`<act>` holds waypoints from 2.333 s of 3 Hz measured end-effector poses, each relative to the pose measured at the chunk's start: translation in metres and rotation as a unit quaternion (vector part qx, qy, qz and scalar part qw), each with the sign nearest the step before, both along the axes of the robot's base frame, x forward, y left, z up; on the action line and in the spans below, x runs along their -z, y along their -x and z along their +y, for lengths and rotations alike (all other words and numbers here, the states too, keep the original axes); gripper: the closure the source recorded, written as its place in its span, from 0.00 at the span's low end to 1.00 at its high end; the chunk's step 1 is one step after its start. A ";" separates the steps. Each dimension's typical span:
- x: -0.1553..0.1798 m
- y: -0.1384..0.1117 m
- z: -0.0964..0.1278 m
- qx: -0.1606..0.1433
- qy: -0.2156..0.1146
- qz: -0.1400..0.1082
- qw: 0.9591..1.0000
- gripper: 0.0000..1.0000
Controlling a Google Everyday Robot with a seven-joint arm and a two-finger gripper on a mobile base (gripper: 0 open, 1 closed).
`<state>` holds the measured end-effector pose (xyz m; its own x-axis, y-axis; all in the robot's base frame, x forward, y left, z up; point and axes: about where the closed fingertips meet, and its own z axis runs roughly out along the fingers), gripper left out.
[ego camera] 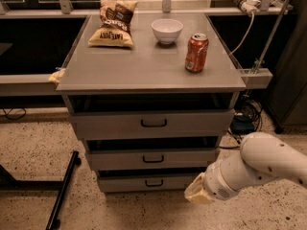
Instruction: Open bottom drawer
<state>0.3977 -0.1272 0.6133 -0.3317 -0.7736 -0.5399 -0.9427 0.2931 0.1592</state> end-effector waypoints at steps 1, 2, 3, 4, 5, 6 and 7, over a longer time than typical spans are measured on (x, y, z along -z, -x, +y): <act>0.068 0.010 -0.002 -0.017 -0.010 -0.016 1.000 1.00; 0.133 -0.028 -0.003 -0.045 -0.028 -0.071 0.996 1.00; 0.184 -0.081 -0.011 -0.049 -0.061 -0.110 0.991 1.00; 0.218 -0.094 -0.009 -0.036 -0.081 -0.110 0.990 1.00; 0.247 -0.090 -0.019 -0.047 -0.063 -0.109 0.991 1.00; 0.295 -0.095 -0.038 -0.067 -0.045 -0.133 0.988 1.00; 0.339 -0.109 -0.055 -0.076 -0.055 -0.154 0.984 1.00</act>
Offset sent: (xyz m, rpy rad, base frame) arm 0.0604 0.0271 -0.3396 0.3216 -0.0617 0.1257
